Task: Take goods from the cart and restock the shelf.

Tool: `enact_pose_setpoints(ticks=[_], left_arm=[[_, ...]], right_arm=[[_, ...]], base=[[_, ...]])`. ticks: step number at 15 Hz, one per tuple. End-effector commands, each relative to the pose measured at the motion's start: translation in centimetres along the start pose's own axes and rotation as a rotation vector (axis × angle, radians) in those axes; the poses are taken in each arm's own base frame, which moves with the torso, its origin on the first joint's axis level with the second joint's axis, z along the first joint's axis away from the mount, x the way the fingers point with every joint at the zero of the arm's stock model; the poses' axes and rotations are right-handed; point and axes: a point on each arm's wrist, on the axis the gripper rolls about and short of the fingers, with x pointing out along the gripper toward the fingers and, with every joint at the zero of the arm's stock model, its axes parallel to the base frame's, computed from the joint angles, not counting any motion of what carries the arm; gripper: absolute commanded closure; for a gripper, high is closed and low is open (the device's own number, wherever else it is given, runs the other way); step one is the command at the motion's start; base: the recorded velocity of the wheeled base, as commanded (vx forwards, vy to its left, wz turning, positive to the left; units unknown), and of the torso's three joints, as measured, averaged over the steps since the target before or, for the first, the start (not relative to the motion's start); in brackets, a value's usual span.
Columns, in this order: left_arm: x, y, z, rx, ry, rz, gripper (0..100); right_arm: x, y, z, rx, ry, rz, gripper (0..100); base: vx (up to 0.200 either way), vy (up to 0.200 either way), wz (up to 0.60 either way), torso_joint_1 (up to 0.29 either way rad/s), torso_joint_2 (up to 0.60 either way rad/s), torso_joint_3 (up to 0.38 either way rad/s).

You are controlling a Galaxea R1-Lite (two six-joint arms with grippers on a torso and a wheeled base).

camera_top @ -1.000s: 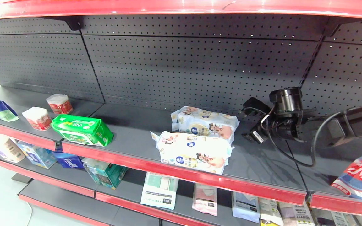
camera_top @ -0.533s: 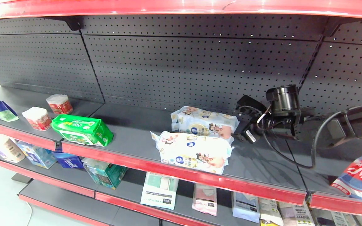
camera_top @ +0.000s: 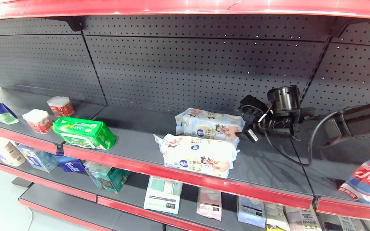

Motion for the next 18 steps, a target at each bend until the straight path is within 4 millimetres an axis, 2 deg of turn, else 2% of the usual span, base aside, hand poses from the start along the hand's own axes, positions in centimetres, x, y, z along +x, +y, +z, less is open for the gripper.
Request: enact_pose_setpoints(ticks=[1,3,5,8,11,14,18], left_arm=[[0.0,0.0,0.0,0.000,0.000,0.001,0],[0.0,0.0,0.0,0.000,0.000,0.000,0],[0.0,0.0,0.0,0.000,0.000,0.000,0],[0.0,0.0,0.0,0.000,0.000,0.000,0],[0.0,0.0,0.0,0.000,0.000,0.000,0],[0.0,0.0,0.0,0.000,0.000,0.001,0],[0.0,0.0,0.0,0.000,0.000,0.000,0]], right_arm=[[0.2,0.0,-0.2,0.000,0.009,0.000,0],[0.1,-0.3,-0.3,0.004,0.010,-0.005,0],[-0.9,-0.3,-1.0,0.005,0.027,-0.003,0],[-3.3,-0.6,-2.1,0.020,0.042,-0.010,0],[-5.9,-2.4,-3.1,0.080,0.039,-0.061,0],[-9.4,-2.3,-3.1,0.155,-0.016,-0.060,0],[-9.6,-1.9,-2.1,0.227,-0.082,-0.021,0]], base=[[0.000,0.000,0.00,0.000,0.00,0.000],[0.000,0.000,0.00,0.000,0.00,0.000],[0.000,0.000,0.00,0.000,0.00,0.000],[0.000,0.000,0.00,0.000,0.00,0.000],[0.000,0.000,0.00,0.000,0.00,0.000],[0.000,0.000,0.00,0.000,0.00,0.000],[0.000,0.000,0.00,0.000,0.00,0.000]])
